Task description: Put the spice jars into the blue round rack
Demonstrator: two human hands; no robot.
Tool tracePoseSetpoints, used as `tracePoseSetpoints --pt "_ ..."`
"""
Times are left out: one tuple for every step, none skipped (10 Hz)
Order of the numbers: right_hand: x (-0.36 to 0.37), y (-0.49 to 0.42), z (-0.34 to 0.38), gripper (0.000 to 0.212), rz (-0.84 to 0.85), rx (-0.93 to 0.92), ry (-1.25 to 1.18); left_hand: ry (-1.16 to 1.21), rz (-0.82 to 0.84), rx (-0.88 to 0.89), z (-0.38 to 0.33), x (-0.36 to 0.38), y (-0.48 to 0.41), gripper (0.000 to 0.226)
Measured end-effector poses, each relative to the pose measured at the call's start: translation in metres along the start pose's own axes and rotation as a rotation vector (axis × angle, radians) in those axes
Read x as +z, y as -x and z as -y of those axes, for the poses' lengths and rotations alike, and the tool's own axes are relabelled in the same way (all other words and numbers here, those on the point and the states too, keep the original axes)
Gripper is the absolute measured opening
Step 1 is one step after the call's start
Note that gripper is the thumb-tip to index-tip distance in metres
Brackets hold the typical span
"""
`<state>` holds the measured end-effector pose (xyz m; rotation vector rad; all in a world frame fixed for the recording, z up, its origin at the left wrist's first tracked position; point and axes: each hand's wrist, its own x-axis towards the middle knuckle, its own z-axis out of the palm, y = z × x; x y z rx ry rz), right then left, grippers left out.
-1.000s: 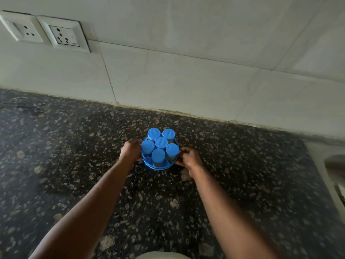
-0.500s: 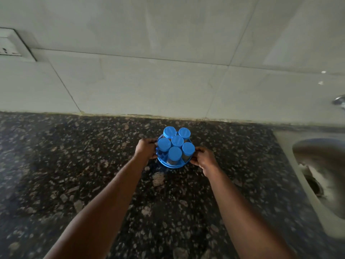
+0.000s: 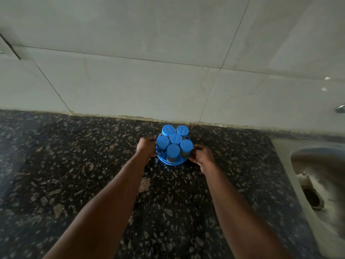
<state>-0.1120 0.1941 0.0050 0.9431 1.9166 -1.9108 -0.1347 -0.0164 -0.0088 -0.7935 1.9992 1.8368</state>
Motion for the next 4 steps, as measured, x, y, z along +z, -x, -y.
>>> tracePoseSetpoints --pt "-0.001 -0.003 -0.003 0.021 -0.002 -0.009 0.008 0.009 -0.006 0.006 0.000 0.001 0.007 0.026" --pt "-0.002 0.001 -0.004 0.012 -0.023 -0.030 0.046 -0.097 -0.053 0.049 -0.002 -0.002 0.017 0.026" --pt "-0.003 0.013 -0.006 0.017 -0.084 -0.098 0.131 -0.286 -0.103 0.124 -0.003 -0.012 0.038 0.014" --pt "-0.003 0.025 -0.013 0.029 -0.175 -0.236 0.238 -0.296 -0.130 0.190 0.003 -0.023 0.059 0.010"
